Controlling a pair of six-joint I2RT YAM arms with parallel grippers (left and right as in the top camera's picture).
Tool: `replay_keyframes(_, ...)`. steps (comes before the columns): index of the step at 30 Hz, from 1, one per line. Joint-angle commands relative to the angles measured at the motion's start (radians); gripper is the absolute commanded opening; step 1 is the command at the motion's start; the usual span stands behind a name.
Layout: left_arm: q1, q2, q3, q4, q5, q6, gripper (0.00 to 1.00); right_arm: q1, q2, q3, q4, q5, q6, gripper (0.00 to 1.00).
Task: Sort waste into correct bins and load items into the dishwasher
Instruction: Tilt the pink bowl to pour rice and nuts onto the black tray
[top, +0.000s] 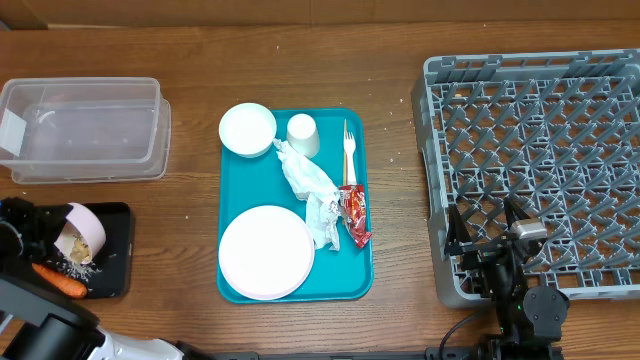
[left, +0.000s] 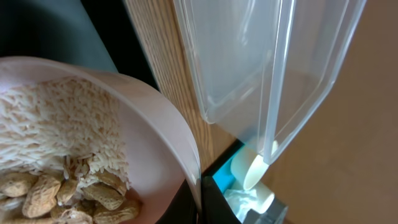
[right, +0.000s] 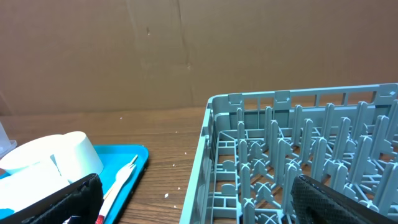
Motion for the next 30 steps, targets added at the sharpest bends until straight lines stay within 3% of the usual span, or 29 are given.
replay_keyframes(1, 0.049, -0.013, -0.011, 0.014, 0.097, -0.003, 0.04, -0.001, -0.008, -0.010, 0.006, 0.003, 0.003, 1.00)
replay_keyframes(6, 0.071, -0.013, -0.017, 0.018, 0.195, 0.006, 0.04, -0.001, -0.008, -0.010, 0.006, 0.003, 0.003, 1.00)
replay_keyframes(9, 0.072, -0.011, -0.019, 0.097, 0.193, -0.008, 0.04, -0.001, -0.008, -0.010, 0.006, 0.003, 0.003, 1.00)
replay_keyframes(19, 0.074, -0.010, -0.019, 0.019, 0.285, -0.055, 0.04, -0.001, -0.008, -0.010, 0.006, 0.003, 0.003, 1.00)
replay_keyframes(30, 0.079, -0.010, -0.019, -0.053, 0.443, 0.019, 0.04, -0.001, -0.008, -0.010, 0.006, 0.003, 0.003, 1.00)
